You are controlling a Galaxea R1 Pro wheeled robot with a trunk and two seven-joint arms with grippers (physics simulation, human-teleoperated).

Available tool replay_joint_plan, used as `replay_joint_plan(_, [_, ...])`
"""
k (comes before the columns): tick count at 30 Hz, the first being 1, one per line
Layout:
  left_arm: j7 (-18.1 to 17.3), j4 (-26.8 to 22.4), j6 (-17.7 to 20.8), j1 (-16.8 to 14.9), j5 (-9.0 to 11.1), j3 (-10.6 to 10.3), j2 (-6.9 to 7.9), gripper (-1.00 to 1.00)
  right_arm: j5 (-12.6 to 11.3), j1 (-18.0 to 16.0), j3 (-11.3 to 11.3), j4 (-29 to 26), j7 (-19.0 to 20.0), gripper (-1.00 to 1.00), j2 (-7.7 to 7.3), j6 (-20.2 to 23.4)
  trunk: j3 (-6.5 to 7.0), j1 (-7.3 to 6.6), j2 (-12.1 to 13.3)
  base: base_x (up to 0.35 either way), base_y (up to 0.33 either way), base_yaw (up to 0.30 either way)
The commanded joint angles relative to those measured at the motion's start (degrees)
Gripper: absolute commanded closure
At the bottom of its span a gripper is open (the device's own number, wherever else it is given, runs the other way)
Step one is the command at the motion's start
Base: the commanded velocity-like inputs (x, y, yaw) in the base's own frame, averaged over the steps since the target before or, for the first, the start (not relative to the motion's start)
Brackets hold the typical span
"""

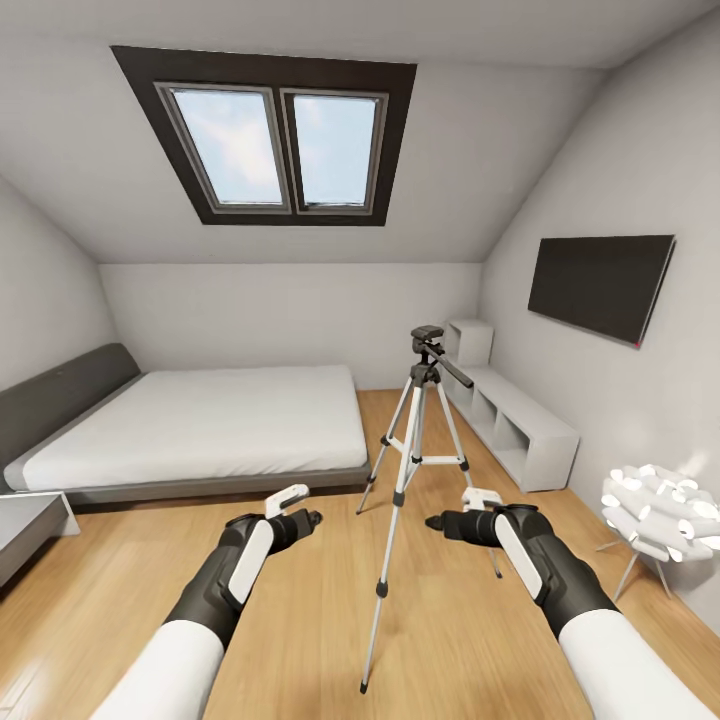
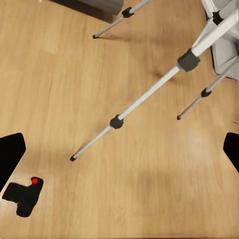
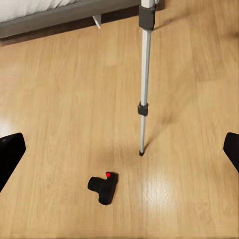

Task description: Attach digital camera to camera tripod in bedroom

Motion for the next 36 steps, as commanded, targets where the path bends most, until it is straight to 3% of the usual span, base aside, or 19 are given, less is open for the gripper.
replay_joint_plan(1, [0.43,-0.09,0.26,-0.04,0.59,-0.04,-0.08,-1.0,0.31,-0.05,0.1,-0.05,0.42,-1.0,-0.02,0.38,-0.11,0.02,-0.09,0.0,0.0,0.0])
replay_joint_plan(8, [0.4,-0.04,0.24,-0.04,0.68,-0.6,-0.23,-1.0,0.35,-0.05,0.22,-0.09,0.8,-1.0,0.18,0.99,-0.11,0.02,-0.09,0.0,0.0,0.0])
replay_joint_plan(26, [0.37,-0.14,0.26,-0.04,0.64,-0.73,0.01,-1.0,0.3,-0.05,0.12,-0.19,1.44,-1.0,0.16,1.14,-3.34,3.98,-7.31,0.0,0.0,0.0])
replay_joint_plan(36, [0.24,3.15,0.19,-0.04,3.51,-0.59,0.23,-1.0,0.34,-0.05,0.19,0.27,2.19,-1.0,0.21,1.15,-5.14,6.17,-11.32,0.0,0.0,0.0])
